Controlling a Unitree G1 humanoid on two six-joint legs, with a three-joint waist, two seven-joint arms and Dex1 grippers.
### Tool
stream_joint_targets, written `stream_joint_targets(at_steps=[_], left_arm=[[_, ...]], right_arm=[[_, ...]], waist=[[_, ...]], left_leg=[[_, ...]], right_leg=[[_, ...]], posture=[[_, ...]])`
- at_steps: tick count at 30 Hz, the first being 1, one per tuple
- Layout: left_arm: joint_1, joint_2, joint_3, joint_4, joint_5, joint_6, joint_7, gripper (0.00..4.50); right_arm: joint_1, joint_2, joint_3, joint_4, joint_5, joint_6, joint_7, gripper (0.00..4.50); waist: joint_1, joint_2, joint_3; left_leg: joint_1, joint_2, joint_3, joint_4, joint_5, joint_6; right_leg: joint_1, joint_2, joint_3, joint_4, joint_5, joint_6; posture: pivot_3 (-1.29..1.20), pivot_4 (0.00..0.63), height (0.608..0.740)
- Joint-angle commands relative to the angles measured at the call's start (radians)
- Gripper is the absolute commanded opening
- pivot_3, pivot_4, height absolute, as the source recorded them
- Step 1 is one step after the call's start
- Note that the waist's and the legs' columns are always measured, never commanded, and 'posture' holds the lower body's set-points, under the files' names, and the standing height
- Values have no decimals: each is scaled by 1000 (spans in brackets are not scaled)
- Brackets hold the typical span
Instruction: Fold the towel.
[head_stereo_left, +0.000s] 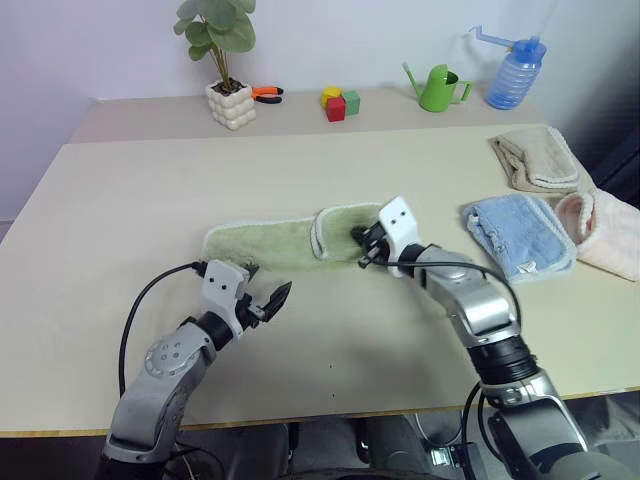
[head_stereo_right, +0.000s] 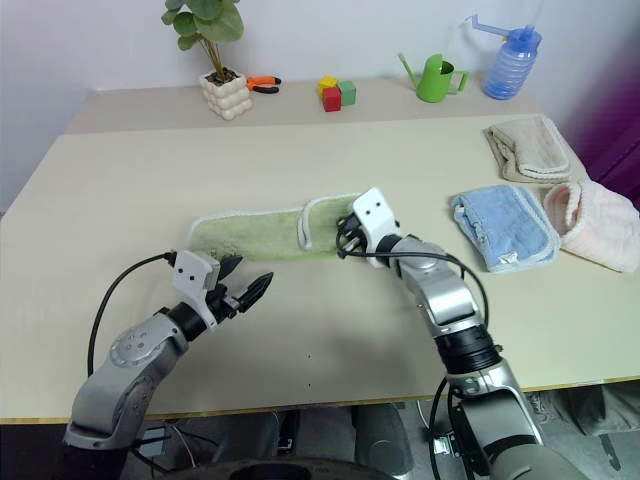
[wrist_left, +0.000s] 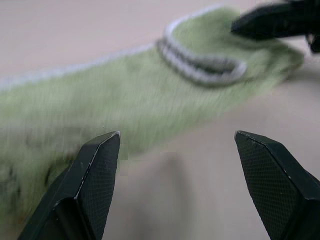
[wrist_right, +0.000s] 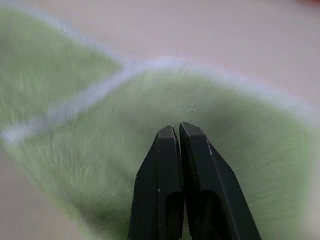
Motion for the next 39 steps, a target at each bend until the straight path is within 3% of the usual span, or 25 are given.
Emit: stream_joint_targets(at_steps=[1, 5, 7, 8, 10, 15, 23, 31, 34, 39], left_arm=[[39, -19, 30, -80, -12, 24, 45, 3748], [77, -49, 76, -120, -46, 90, 96, 3748], [90, -82, 134, -136, -107, 151, 130, 3748], [94, -96, 161, -141, -135, 183, 148, 3995], [93, -128, 214, -148, -203, 253, 185, 4500], [46, -235, 362, -142, -423, 398, 316, 4500], [-191, -355, 510, 3, -656, 479, 625, 4500], [-306, -346, 551, 128, -705, 408, 733, 4500], [-313, -338, 544, 138, -720, 384, 733, 3625], [-307, -317, 536, 133, -733, 355, 720, 1179]], right_arm=[[6, 17, 25, 36, -46, -49, 1, 110], [-11, 47, -51, 5, 10, -12, -2, 110], [-38, 48, -86, -40, 58, 15, 32, 641], [-50, 41, -90, -64, 66, 11, 52, 946], [-63, 19, -76, -103, 56, -17, 88, 1940], [-43, -80, 35, -197, -52, -176, 196, 4429], [27, -81, 79, -255, -90, -237, 213, 4471], [69, -74, 93, -298, -126, -228, 201, 4471], [79, -71, 92, -313, -133, -223, 197, 4500], [94, -74, 91, -327, -143, -216, 194, 4500]], waist=[[0, 0, 0], [0, -1, -1], [1, -1, -1], [0, -1, -1], [0, -1, 0], [0, -1, -1], [6, -1, -1], [3, -2, -1], [3, -2, -1], [5, -3, -1]], left_leg=[[0, 0, 0, 0, 0, 0], [1, 0, 0, 0, 0, 0], [1, 0, -1, 0, 0, 0], [1, 0, -1, 0, 0, 0], [1, 0, -1, 0, 0, 0], [1, 0, -1, 0, 0, 0], [1, -1, -2, 1, 1, -2], [2, -1, -3, 1, 2, -4], [2, -1, -3, 1, 2, -4], [1, -1, -3, 1, 2, -4]], right_leg=[[0, 0, 0, 0, 0, 0], [1, 0, 0, 0, 0, 0], [1, 0, 0, 0, 0, 0], [1, 0, 0, 0, 0, 0], [1, 0, 0, 0, 0, 0], [1, 0, -1, 0, 0, 0], [3, 0, -1, 0, 0, 0], [3, 1, -1, 0, 0, 0], [3, 1, -1, 0, 0, 0], [3, 1, -1, 0, 0, 0]], posture=[[0, 150, 730], [0, 150, 730], [0, 150, 730], [0, 150, 730], [0, 150, 730], [0, 150, 730], [0, 150, 730], [0, 150, 730], [0, 150, 730], [0, 150, 730]])
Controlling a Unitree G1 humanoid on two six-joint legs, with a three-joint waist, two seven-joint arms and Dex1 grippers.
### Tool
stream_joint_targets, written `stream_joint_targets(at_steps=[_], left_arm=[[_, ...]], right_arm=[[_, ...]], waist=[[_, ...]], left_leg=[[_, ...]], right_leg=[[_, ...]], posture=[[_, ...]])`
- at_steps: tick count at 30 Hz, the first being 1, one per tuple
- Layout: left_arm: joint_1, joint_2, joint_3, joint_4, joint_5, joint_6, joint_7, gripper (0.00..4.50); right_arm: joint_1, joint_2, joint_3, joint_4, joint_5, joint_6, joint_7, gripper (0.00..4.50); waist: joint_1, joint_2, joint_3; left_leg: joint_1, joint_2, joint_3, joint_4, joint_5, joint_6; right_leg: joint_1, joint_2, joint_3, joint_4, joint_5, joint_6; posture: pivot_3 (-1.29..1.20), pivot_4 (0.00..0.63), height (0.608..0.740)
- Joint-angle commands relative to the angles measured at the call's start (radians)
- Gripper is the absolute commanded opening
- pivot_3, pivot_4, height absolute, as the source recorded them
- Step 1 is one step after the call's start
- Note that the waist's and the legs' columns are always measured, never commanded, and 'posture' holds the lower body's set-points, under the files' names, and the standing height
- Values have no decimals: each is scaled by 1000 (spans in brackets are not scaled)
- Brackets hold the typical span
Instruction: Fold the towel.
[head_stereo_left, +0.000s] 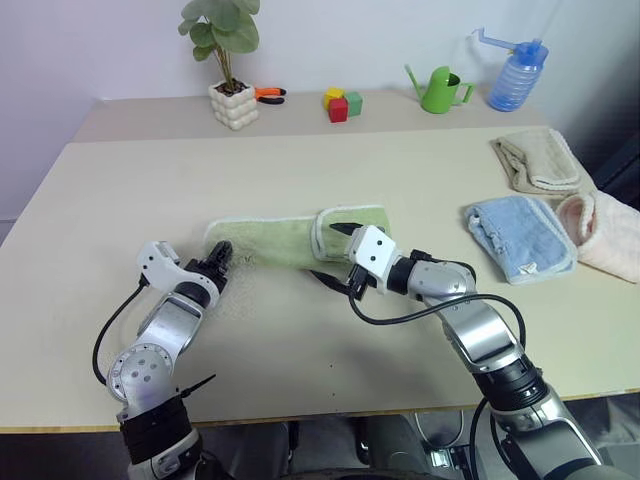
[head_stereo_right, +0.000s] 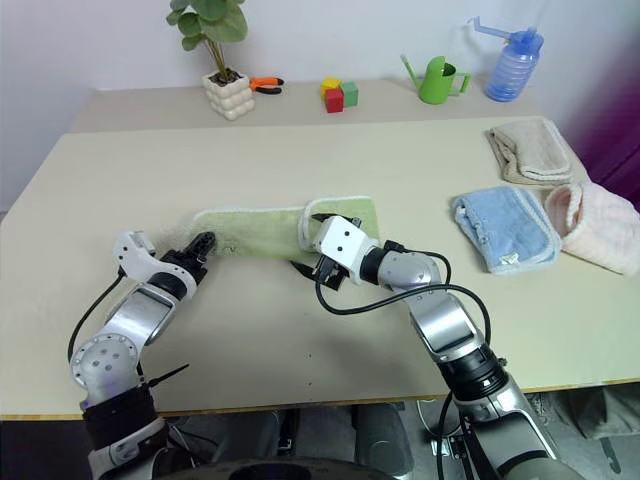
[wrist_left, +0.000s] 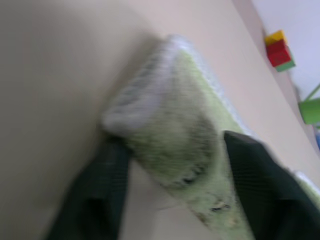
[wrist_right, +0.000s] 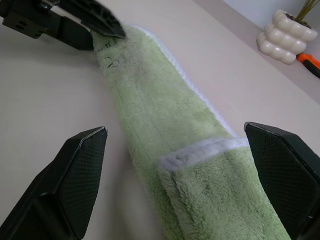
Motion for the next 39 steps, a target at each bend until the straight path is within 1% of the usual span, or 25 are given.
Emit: stream_joint_targets(at_steps=[1, 2, 3, 7, 10, 16, 19, 22, 25, 27, 29, 32, 36, 39], left_arm=[[5, 20, 3, -27, -20, -36, -10, 685], [8, 24, 6, -32, -25, -44, -12, 162], [9, 27, 8, -37, -30, -54, -15, 35], [9, 66, 28, -72, -34, -108, -53, 35], [13, 137, 46, -83, -17, -141, -92, 35], [43, 328, 44, -92, 47, -192, -246, 35], [47, 442, -39, -143, 102, -188, -374, 35], [43, 499, -136, -186, 150, -184, -452, 35], [19, 549, -297, -231, 234, -180, -545, 35], [-16, 539, -406, -239, 274, -181, -587, 35], [-58, 498, -492, -228, 296, -174, -602, 35], [-98, 461, -595, -201, 355, -169, -628, 35], [-119, 454, -691, -158, 445, -172, -669, 35], [-116, 456, -703, -142, 476, -177, -696, 35]], right_arm=[[3, 4, -2, -51, -7, -4, -6, 4500], [4, 3, -2, -52, -9, -4, -5, 4500], [4, 3, -2, -52, -10, -4, -4, 4500], [8, 3, -1, -54, -13, -5, -1, 4500], [8, 2, -1, -53, -14, -6, 2, 4500], [7, 2, -5, -49, -13, -7, 5, 4500], [6, 1, -10, -39, -15, -11, 6, 4500], [3, 1, -15, -33, -17, -11, 4, 4500], [2, 1, -17, -30, -19, -10, 2, 4500], [3, 1, -18, -29, -21, -10, 0, 4500], [2, 2, -16, -26, -24, -10, -2, 4500], [1, 3, -17, -26, -28, -9, -7, 4500], [9, -2, -27, -36, -36, 1, -19, 4500], [19, -10, -36, -42, -41, 8, -29, 4500]], waist=[[0, 0, 0], [0, 0, 0], [0, 0, 0], [0, 0, 0], [-2, 0, 0], [-1, 0, 0], [1, -1, 1], [1, -1, 1], [-2, -1, 1], [-1, -1, 1], [-1, -1, 1], [-2, -1, 1], [-5, -1, 1], [-3, -1, 1]], left_leg=[[0, 0, 0, 0, 0, 0], [0, 0, 0, 0, 0, 0], [0, 0, 0, 0, 0, 0], [0, 0, 0, 0, 0, 0], [0, 0, 0, 0, 0, 0], [0, 0, 0, -1, 0, 0], [0, 0, 0, -1, 0, 0], [-1, -1, 0, -1, 0, 0], [0, -1, 0, -1, 0, 0], [0, -1, 0, -1, 0, 0], [-1, -1, 0, -1, 0, 0], [-1, -1, 0, -1, 0, 0], [0, 0, 0, -2, 0, 0], [0, 0, 0, -2, 0, 0]], right_leg=[[0, 0, 0, 0, 0, 0], [0, 0, 0, 0, 0, 0], [0, 0, 0, 0, 0, 0], [0, 0, 0, 0, 0, 0], [0, 0, 0, 0, 0, 0], [0, 0, 0, 0, 0, 0], [0, 0, 0, 0, 0, -1], [0, -1, 0, -1, -2, -3], [0, -1, 0, -1, -1, -3], [0, -1, 0, -1, -1, -3], [0, -1, 0, -1, -1, -2], [0, -1, 0, -1, 0, 0], [-1, 0, 0, 0, 0, 0], [-1, 0, 0, -1, 0, 0]], posture=[[0, 150, 730], [0, 150, 730], [0, 150, 730], [0, 150, 730], [0, 150, 730], [0, 150, 730], [0, 150, 730], [0, 150, 730], [0, 150, 730], [0, 150, 730], [0, 150, 730], [0, 150, 730], [0, 150, 730], [0, 150, 730]])
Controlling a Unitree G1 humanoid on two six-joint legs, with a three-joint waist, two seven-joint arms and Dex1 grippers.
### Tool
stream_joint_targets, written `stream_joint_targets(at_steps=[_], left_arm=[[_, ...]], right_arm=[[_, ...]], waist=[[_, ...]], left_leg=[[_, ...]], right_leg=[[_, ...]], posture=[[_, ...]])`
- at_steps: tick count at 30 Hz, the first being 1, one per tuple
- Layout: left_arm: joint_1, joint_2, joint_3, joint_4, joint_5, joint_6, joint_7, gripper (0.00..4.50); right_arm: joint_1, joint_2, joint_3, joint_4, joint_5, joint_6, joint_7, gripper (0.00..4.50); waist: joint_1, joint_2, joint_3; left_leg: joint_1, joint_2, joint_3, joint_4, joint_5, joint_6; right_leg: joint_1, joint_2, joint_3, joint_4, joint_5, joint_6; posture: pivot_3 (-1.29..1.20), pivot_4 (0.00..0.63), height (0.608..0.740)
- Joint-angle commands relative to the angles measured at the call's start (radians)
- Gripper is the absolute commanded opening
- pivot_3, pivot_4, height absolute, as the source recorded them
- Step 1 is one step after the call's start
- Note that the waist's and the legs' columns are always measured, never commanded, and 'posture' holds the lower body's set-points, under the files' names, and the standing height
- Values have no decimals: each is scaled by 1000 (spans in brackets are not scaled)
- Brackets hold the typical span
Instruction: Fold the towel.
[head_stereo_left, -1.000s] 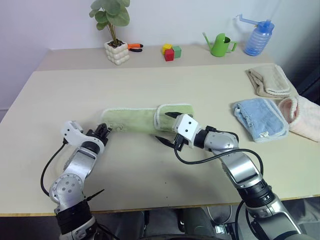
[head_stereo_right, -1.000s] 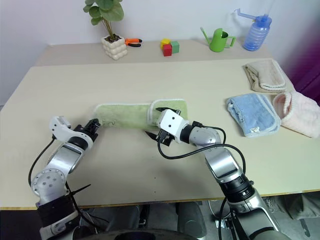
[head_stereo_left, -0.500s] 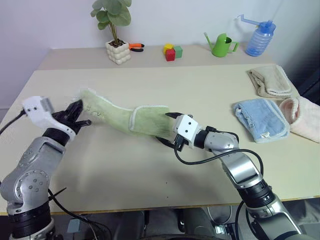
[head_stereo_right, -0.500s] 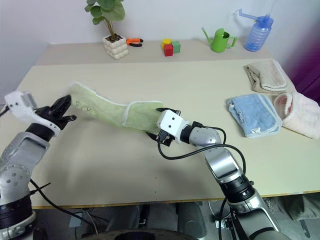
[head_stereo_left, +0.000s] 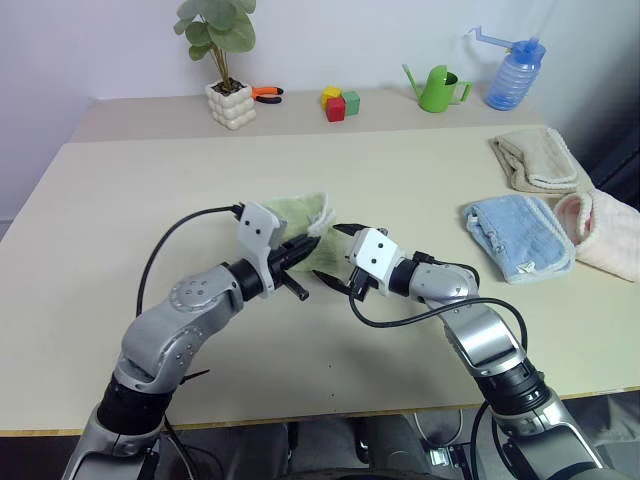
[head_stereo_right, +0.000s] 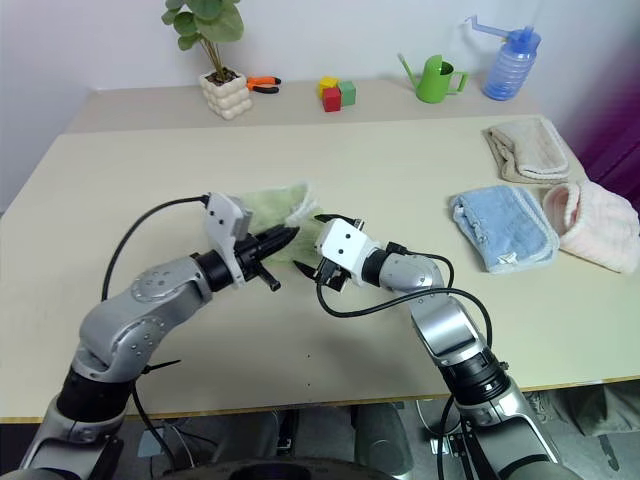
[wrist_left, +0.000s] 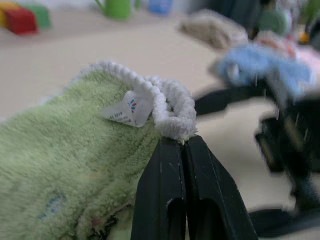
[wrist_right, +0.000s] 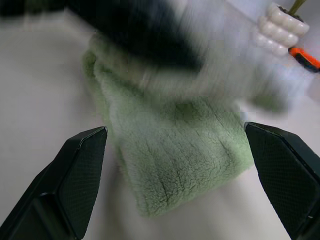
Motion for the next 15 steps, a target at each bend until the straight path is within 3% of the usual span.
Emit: stream_joint_targets(at_steps=[1, 3, 6, 12, 13, 15], left_arm=[[-6, 9, -1, -8, 38, -11, -38, 35], [1, 9, 7, -11, 35, -4, -60, 35], [15, -14, 82, -40, -46, 24, -74, 790], [42, -7, 148, -104, -104, 70, -81, 3660], [49, -8, 160, -115, -110, 75, -77, 3660], [63, -22, 213, -131, -135, 75, -52, 3721]], right_arm=[[8, -9, -27, -33, -10, 1, -17, 4500], [10, -13, -25, -31, -19, 2, -21, 4500], [9, -20, -29, -19, -31, 5, -28, 4500], [-4, -42, -49, 8, -38, 0, -27, 4500], [-7, -47, -57, 14, -36, -1, -26, 4500], [-20, -46, -93, 32, -22, 14, -43, 3965]], waist=[[1, 0, 0], [1, 0, 0], [1, 0, 0], [1, 0, 0], [1, 0, 0], [1, 0, 0]], left_leg=[[0, 0, 0, 0, 0, 0], [0, 0, 0, 0, 0, 0], [0, 0, 0, 0, 0, 0], [0, 0, 0, 0, 0, 0], [0, 0, 0, 0, 0, 0], [0, 0, 0, 0, 0, 0]], right_leg=[[0, 0, 0, 0, 0, 0], [0, 0, 0, 0, 0, 0], [0, 0, 0, 0, 0, 0], [0, 0, 0, 0, 0, 0], [0, 0, 0, 0, 0, 0], [0, 0, 0, 0, 0, 0]], posture=[[0, 150, 730], [0, 150, 730], [0, 150, 730], [0, 150, 730], [0, 150, 730], [0, 150, 730]])
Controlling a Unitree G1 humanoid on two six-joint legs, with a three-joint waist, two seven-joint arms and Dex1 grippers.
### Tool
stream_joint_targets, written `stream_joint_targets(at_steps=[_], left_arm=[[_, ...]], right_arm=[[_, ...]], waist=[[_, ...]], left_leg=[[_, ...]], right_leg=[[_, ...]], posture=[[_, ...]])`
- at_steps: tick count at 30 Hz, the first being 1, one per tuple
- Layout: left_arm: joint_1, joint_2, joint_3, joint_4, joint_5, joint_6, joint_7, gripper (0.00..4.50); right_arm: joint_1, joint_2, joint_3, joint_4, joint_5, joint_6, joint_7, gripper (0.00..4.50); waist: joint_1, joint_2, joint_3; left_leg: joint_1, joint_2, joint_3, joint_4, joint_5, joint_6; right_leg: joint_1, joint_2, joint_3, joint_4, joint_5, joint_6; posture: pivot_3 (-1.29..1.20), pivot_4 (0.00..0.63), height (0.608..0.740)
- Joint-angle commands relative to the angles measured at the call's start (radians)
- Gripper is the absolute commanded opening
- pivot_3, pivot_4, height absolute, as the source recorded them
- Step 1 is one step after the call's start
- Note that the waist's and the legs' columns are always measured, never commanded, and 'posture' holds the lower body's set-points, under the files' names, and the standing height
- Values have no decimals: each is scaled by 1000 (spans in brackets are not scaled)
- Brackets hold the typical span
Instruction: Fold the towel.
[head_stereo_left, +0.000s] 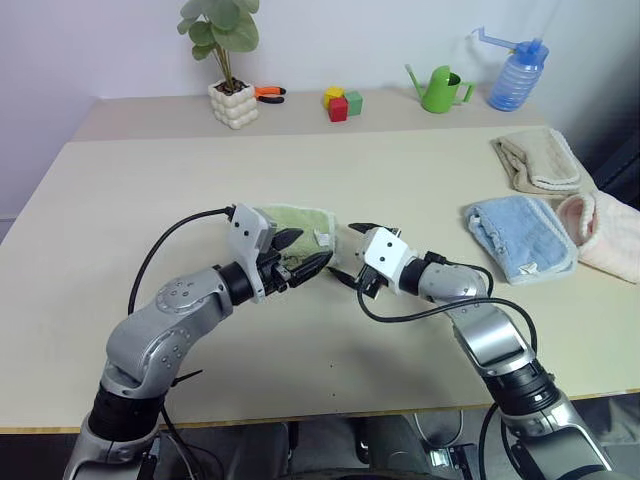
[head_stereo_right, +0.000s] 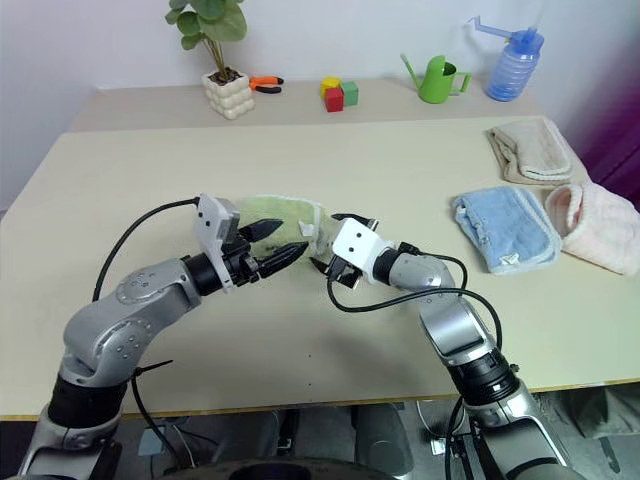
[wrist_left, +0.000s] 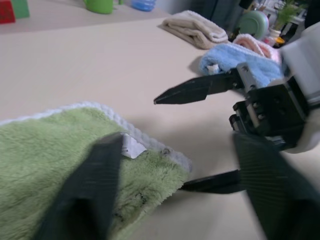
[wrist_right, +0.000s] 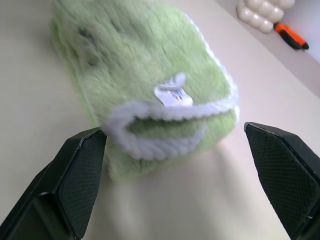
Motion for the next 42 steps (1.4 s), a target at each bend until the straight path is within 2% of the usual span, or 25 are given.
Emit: stream_joint_targets(at_steps=[1, 2, 3, 7, 8, 15, 20, 25, 29, 33, 35, 37, 38, 39, 40, 41, 42], left_arm=[[12, -20, 102, -54, -43, -9, 44, 3443], [11, -27, 135, -47, -45, -16, 64, 3072], [9, -24, 159, -36, -25, -26, 83, 2824], [-7, 19, 164, 55, 137, -75, 146, 901], [-14, 25, 156, 78, 168, -88, 153, 394], [-26, -13, 100, 144, 251, -127, 142, 394], [-27, -62, -25, 224, 365, -139, 164, 394], [2, -96, -95, 313, 466, -175, 174, 394], [30, -119, -85, 314, 477, -201, 160, 394], [46, -154, 15, 229, 396, -243, 136, 394], [44, -174, 78, 193, 346, -237, 136, 394], [37, -188, 137, 176, 302, -210, 150, 394], [30, -188, 184, 174, 276, -184, 166, 631], [22, -179, 251, 187, 245, -138, 192, 773], [16, -172, 296, 196, 224, -106, 210, 1275], [7, -173, 343, 211, 176, -49, 228, 1529], [-1, -178, 371, 220, 136, -4, 239, 1994]], right_arm=[[-36, -6, -78, 12, 19, 11, -25, 3665], [-43, -7, -93, 22, 19, 11, -32, 3129], [-54, -2, -109, 29, 23, 11, -41, 2806], [-110, 68, -158, 35, 82, 51, -78, 808], [-124, 92, -164, 30, 103, 78, -82, 87], [-167, 172, -119, 25, 171, 127, -39, 87], [-187, 237, -23, 178, 111, 157, -76, 87], [-136, 227, 45, 275, 50, 118, -82, 87], [-118, 231, 34, 249, 50, 104, -87, 87], [-123, 235, -31, 176, 108, 114, -74, 87], [-119, 223, -46, 136, 142, 139, -43, 608], [-111, 204, -49, 97, 160, 151, -14, 1409], [-101, 181, -45, 63, 164, 146, 8, 1911], [-84, 145, -39, 12, 166, 132, 40, 2019], [-72, 120, -35, -24, 166, 123, 62, 2535], [-56, 82, -20, -64, 158, 98, 94, 2691], [-46, 54, -6, -87, 146, 76, 113, 3149]], waist=[[0, 0, 0], [0, 0, 0], [1, 0, 0], [-3, 0, 0], [-3, 0, 0], [2, 0, 0], [-2, 0, 0], [0, 0, 0], [-1, 1, -1], [0, 1, -1], [0, 1, -1], [0, 1, -1], [0, 1, -1], [0, 1, -1], [2, 1, 0], [0, 1, 0], [0, 1, 0]], left_leg=[[0, 0, 0, 0, 0, 0], [0, 0, 0, 0, 0, 0], [0, 0, 0, 0, 0, 0], [0, 0, 0, 0, 0, 0], [0, 0, 0, 0, 0, 0], [-1, -1, 0, 0, 0, 0], [0, -1, 0, 0, 0, 0], [-1, -1, 0, 0, 0, 0], [1, -1, 0, 0, 0, 0], [0, -1, 0, 0, 0, 0], [-1, -1, 0, 0, 0, 0], [-1, -1, 0, 0, 0, 0], [-1, -1, 0, 0, 0, 0], [-1, -1, 0, 0, 0, 0], [-1, -1, 0, 0, 0, 0], [-2, -1, -1, 0, 0, 0], [-2, -1, -1, 0, 0, 0]], right_leg=[[0, 0, 0, 0, 0, 0], [0, 0, 0, 0, 0, 0], [0, 0, 0, 0, 0, 0], [0, 0, 0, 0, 0, 0], [0, 1, 0, 1, 0, 0], [0, -1, 0, -1, 0, 0], [-1, 0, 0, 0, 0, 0], [-1, -1, 0, 1, 0, 0], [-1, -1, 0, 1, 0, 0], [-1, -1, 0, 1, 0, 0], [-2, -1, 0, 1, 0, 0], [-2, -1, 0, 1, 0, 0], [-2, -1, 0, 1, 0, 0], [-2, -1, 0, 1, 0, 0], [-2, -1, 0, 1, 0, 0], [-2, -1, -1, 1, 0, 0], [-2, -1, -1, 0, 0, 0]], posture=[[0, 150, 730], [0, 150, 730], [0, 150, 730], [0, 150, 730], [0, 150, 730], [0, 150, 730], [0, 150, 730], [0, 150, 730], [0, 150, 730], [0, 150, 730], [0, 150, 730], [0, 150, 730], [0, 150, 730], [0, 150, 730], [0, 150, 730], [0, 150, 730], [0, 150, 730]])
